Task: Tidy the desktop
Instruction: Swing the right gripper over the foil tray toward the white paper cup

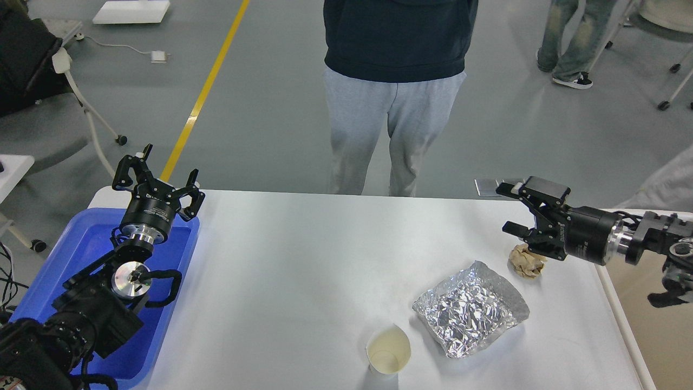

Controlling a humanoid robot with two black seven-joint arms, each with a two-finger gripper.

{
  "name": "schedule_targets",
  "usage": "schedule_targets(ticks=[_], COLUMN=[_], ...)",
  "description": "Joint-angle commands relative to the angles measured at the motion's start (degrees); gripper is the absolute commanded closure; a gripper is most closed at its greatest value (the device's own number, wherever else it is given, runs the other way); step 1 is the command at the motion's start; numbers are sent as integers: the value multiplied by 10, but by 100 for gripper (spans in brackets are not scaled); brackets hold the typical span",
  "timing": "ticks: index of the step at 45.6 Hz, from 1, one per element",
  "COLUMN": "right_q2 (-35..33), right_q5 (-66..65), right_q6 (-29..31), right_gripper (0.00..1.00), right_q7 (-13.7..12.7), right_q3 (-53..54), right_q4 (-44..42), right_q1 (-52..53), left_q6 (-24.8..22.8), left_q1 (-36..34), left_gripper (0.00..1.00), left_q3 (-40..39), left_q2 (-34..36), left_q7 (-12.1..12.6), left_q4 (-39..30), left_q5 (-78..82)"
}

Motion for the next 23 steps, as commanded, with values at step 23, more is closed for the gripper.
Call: schedule_targets(ticks=[23], right_q2=[99], right_q5=[-217], right_q6=[226], right_gripper=[0], right_q7=[-231], right_q3=[-117], right_q4=[80], right_q1=[256], left_q6=[0], left_q1=[-1], left_gripper=[0], left_q3=[0], left_q2=[-1], left_q7=[1], left_q4=[-2], left_q5=[0])
